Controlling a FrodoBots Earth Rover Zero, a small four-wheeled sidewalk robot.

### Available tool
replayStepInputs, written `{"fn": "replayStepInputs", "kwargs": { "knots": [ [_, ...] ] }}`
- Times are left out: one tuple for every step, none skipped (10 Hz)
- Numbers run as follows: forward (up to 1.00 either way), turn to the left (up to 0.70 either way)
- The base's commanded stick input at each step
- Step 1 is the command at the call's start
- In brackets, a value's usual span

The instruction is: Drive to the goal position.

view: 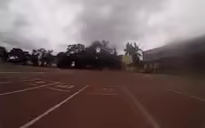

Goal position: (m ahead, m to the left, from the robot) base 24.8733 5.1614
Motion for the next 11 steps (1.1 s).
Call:
{"fn": "replayStepInputs", "kwargs": {
  "knots": [
    [1.0, 0.0],
    [1.0, 0.0],
    [1.0, 0.0],
    [1.0, 0.0],
    [1.0, 0.0],
    [1.0, 0.0],
    [1.0, 0.0],
    [1.0, 0.0],
    [1.0, 0.0],
    [1.0, 0.0],
    [1.0, 0.0]
  ]
}}
